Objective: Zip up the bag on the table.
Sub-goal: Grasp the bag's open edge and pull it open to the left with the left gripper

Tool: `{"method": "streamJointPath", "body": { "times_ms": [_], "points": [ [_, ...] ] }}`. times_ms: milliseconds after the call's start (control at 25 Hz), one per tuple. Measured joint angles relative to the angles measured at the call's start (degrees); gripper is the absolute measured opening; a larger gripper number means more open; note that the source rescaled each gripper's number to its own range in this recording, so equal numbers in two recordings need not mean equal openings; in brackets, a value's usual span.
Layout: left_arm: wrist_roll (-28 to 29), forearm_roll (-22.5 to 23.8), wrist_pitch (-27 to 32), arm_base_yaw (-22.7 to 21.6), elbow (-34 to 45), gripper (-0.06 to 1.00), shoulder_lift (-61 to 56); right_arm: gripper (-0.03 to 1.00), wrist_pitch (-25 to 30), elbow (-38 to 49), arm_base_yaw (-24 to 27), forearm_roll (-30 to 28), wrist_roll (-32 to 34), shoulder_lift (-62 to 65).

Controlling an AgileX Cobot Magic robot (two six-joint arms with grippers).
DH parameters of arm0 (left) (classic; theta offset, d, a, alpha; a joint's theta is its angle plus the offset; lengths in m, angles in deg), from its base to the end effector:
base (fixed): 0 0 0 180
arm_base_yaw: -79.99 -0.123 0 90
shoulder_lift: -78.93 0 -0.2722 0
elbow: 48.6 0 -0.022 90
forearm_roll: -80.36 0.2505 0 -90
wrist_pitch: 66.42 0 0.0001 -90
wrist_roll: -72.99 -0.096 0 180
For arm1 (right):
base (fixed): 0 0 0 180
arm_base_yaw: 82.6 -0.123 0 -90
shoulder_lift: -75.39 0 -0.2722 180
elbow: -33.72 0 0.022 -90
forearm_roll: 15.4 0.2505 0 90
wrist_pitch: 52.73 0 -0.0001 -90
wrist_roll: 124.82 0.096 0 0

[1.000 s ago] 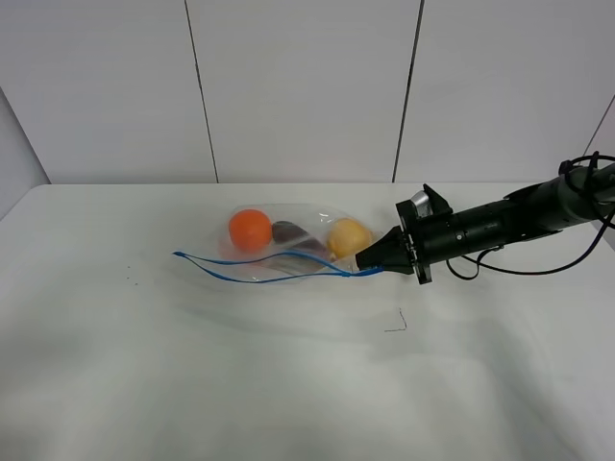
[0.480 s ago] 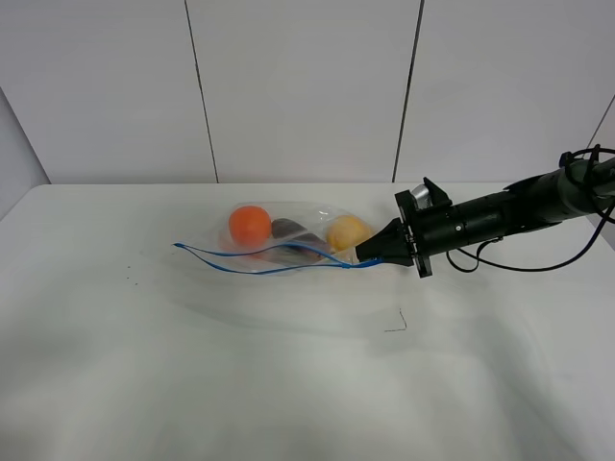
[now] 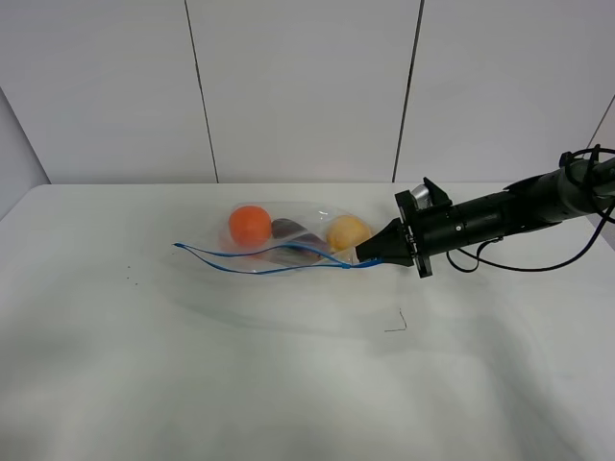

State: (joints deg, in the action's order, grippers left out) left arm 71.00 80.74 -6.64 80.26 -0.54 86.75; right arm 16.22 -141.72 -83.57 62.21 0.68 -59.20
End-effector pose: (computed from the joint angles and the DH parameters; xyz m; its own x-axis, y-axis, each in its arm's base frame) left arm 0.0119 0.0005 0.2771 -0.4327 0.0401 -0.9006 0.0160 0.9992 0.0368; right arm 0.3780 0.0940 0.1032 -0.9902 0.0123 -0.1394 -0.1223 0.4082 0.9047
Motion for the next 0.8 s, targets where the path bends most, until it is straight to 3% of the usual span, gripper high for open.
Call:
{"method": "streamJointPath", "body": {
  "times_ms": [120, 480, 800],
  "points": [
    [0.00, 0.27, -1.84, 0.00, -3.57, 0.93, 3.42, 0.00, 0.00, 0.00, 0.00, 0.00, 0.00, 0.00],
    [-2.47, 0.21, -11.84, 0.00, -18.01, 0.93, 27.97, 0.00, 0.00, 0.00, 0.00, 0.00, 0.00, 0.00],
    [-4.12, 0.21, -25.82, 0.00, -20.11, 0.93, 45.56, 0.00, 0.00, 0.00, 0.00, 0.00, 0.00, 0.00]
  ]
}}
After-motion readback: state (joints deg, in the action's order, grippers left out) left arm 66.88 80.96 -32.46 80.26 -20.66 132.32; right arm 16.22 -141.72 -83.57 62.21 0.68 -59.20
